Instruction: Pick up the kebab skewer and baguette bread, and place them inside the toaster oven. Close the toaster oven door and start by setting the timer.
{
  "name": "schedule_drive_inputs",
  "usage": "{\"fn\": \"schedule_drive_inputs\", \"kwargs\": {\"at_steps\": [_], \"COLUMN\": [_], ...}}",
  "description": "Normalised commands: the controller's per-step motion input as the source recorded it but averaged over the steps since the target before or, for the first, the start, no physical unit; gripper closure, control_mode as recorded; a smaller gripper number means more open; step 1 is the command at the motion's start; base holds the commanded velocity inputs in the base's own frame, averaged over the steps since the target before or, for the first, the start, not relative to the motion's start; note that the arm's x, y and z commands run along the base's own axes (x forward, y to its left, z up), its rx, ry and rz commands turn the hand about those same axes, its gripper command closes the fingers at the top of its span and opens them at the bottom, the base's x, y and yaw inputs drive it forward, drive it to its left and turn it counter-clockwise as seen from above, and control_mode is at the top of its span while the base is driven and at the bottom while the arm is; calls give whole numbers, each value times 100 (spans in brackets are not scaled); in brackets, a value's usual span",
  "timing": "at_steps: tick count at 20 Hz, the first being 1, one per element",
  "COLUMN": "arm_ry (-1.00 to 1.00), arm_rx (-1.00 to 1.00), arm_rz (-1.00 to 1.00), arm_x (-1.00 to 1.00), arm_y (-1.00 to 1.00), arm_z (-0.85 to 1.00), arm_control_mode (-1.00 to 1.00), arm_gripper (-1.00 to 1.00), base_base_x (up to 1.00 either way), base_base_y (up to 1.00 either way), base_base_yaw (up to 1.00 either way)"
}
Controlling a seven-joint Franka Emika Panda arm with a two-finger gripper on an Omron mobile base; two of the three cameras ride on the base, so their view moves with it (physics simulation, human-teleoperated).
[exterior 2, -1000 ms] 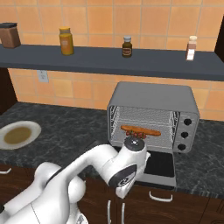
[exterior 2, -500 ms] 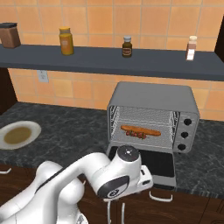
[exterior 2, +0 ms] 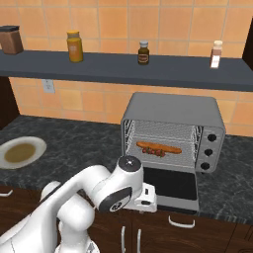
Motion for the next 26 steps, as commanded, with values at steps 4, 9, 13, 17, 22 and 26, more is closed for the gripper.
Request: {"fn": "schedule_drive_inputs", "kwargs": {"at_steps": [4, 9, 13, 17, 22, 26], "arm_ry": [0, -5, -3, -3, -1, -1], "arm_rx": [0, 0, 0, 0, 0, 0], "arm_rz": [-8, -5, -6, -7, -6, -3], "arm_x": [7, 0, 33, 22, 28, 39], "arm_y": [7, 0, 0, 0, -2, 0], "arm_z": [-23, -38, -39, -40, -34, -31], "arm_control_mode": [-100, -100, -100, -100, -100, -100], "arm_gripper": [-100, -100, -100, -100, -100, -100], "base_base_x": [0, 0, 0, 0, 0, 0], "base_base_y": [0, 0, 0, 0, 0, 0], "base_base_yaw": [0, 0, 0, 0, 0, 0]}}
